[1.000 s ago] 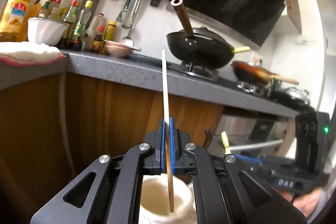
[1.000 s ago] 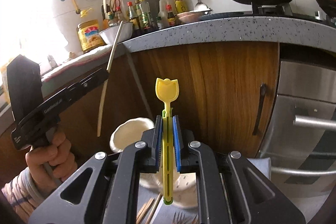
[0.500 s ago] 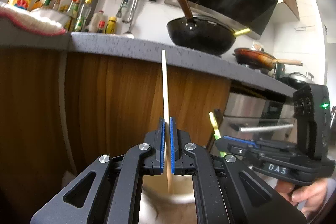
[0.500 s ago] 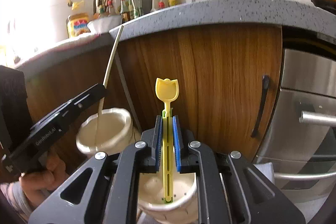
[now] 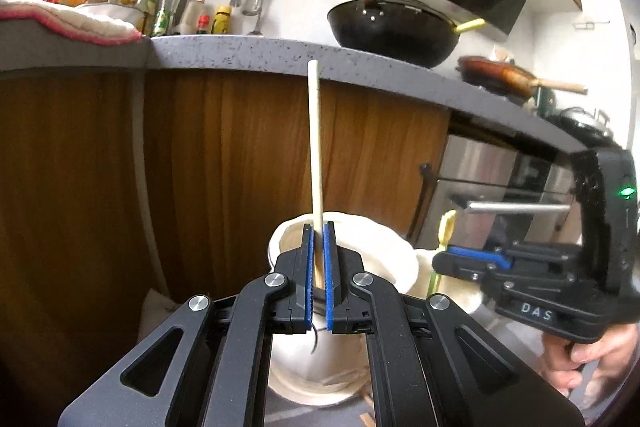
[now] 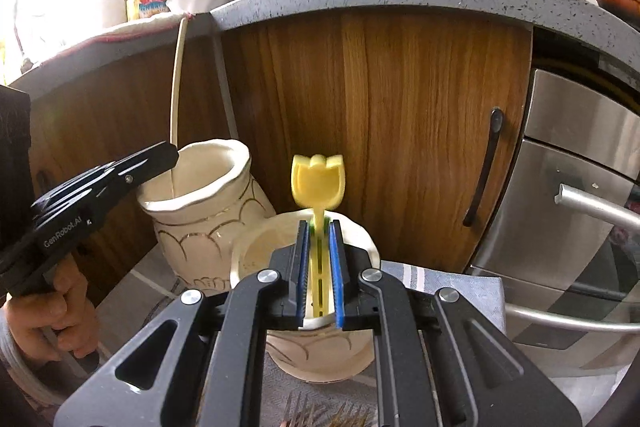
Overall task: Organize utensils
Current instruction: 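Release chopstick into the taller pot while right tool drops yellow utensil into the smaller pot, then move both tools back down to the utensils on the tablecloth, then grasp the second yellow utensil with right tool while left tool reaches another chopstick, then close left tool on the chopstick while right tool lifts the yellow utensil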
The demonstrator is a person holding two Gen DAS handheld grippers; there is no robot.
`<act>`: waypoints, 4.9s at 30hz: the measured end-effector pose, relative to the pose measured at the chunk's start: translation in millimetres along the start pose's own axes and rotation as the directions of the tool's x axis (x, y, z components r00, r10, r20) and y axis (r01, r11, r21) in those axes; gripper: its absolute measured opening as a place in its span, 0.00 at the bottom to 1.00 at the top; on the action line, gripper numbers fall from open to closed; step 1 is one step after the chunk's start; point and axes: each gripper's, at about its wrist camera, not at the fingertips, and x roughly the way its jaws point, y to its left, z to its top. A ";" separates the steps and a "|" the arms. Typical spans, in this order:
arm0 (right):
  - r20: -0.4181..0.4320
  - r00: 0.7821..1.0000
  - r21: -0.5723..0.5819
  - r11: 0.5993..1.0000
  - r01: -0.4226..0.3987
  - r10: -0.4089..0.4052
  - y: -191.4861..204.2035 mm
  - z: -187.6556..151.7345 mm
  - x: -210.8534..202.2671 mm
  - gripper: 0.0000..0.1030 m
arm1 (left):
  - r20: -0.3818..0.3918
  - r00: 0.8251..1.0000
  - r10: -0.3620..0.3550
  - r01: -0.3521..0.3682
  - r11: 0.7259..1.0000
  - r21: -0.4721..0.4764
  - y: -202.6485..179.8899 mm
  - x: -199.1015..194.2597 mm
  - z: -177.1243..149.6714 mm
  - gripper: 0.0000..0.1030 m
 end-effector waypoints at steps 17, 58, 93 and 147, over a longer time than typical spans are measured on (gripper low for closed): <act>0.028 1.000 0.013 1.000 0.002 -0.002 -14.3 -12.7 -49.2 0.29 | 0.029 1.000 -0.001 0.001 1.000 0.007 -1.1 -38.5 1.9 0.49; -0.433 0.902 -0.020 1.000 -0.003 -0.006 -16.6 -144.5 -60.4 0.12 | -0.505 0.861 0.054 0.029 0.988 0.155 -49.5 -50.4 -142.4 0.11; -0.607 0.787 -0.101 0.993 0.055 -0.106 -65.4 -125.2 -46.9 0.09 | -0.748 0.664 -0.030 0.134 0.988 0.080 -29.7 -40.7 -126.7 0.18; -0.330 0.943 0.022 0.999 -0.038 0.044 -57.2 -81.2 -88.0 0.09 | -0.755 0.638 0.150 0.138 0.943 0.304 -49.4 -43.8 -129.6 0.05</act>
